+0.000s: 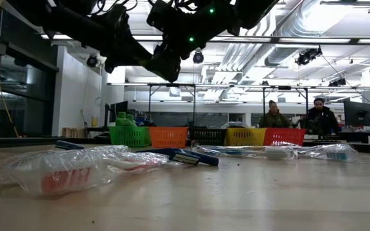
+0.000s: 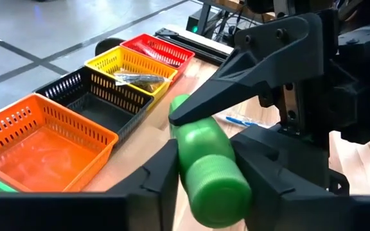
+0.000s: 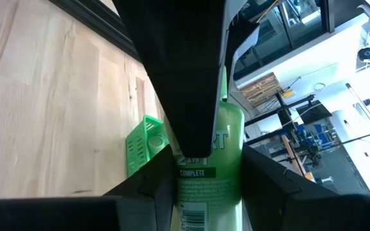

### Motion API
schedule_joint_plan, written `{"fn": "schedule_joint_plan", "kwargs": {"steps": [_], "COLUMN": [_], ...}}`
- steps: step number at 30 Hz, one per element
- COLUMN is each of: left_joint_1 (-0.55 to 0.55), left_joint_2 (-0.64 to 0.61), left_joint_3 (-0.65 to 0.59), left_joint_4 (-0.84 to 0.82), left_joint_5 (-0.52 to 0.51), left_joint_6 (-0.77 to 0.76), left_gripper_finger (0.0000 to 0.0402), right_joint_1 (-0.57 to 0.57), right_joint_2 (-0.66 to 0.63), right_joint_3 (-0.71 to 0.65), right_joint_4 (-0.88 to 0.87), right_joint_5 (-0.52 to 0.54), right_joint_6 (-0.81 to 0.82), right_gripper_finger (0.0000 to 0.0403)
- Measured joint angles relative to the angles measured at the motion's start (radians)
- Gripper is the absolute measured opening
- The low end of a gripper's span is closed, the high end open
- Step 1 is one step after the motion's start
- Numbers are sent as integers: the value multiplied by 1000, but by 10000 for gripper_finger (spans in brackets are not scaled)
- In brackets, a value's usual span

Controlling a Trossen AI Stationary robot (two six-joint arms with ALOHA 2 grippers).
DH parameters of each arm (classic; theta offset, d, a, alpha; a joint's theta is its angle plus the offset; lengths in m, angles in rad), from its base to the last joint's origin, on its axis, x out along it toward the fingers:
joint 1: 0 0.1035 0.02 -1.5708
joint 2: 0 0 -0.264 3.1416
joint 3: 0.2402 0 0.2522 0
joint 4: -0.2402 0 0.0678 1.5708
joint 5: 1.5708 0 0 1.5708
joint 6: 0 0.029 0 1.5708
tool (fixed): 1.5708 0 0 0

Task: Pick & Place Travel size toiletries
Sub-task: Put the green shampoo bottle into the green bin

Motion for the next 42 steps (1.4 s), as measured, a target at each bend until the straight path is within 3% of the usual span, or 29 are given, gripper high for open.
{"fn": "schedule_joint_plan", "kwargs": {"steps": [6,12,17,22,28,34,42], "left_joint_1": [0,1,1,25,111,248,368], "left_joint_2": [0,0,0,0,36,165,401], "left_joint_3": [0,0,0,15,171,376,587], "left_joint_4": [-2,-14,-30,-63,-330,-650,-808], "left_joint_5": [-1,-1,-60,-134,-209,-216,-180], "left_joint_6": [4,14,21,39,37,12,44], "left_gripper_finger": [103,100,99,99,99,97,97], "right_joint_1": [0,6,24,43,36,-18,-94], "right_joint_2": [0,-2,-17,-69,-181,-302,-406], "right_joint_3": [0,0,0,1,1,0,-1], "right_joint_4": [-1,-3,-29,-145,-408,-652,-881], "right_joint_5": [0,0,89,159,197,139,54], "right_joint_6": [-10,-26,-29,25,191,378,532], "right_gripper_finger": [147,217,280,310,309,302,301]}}
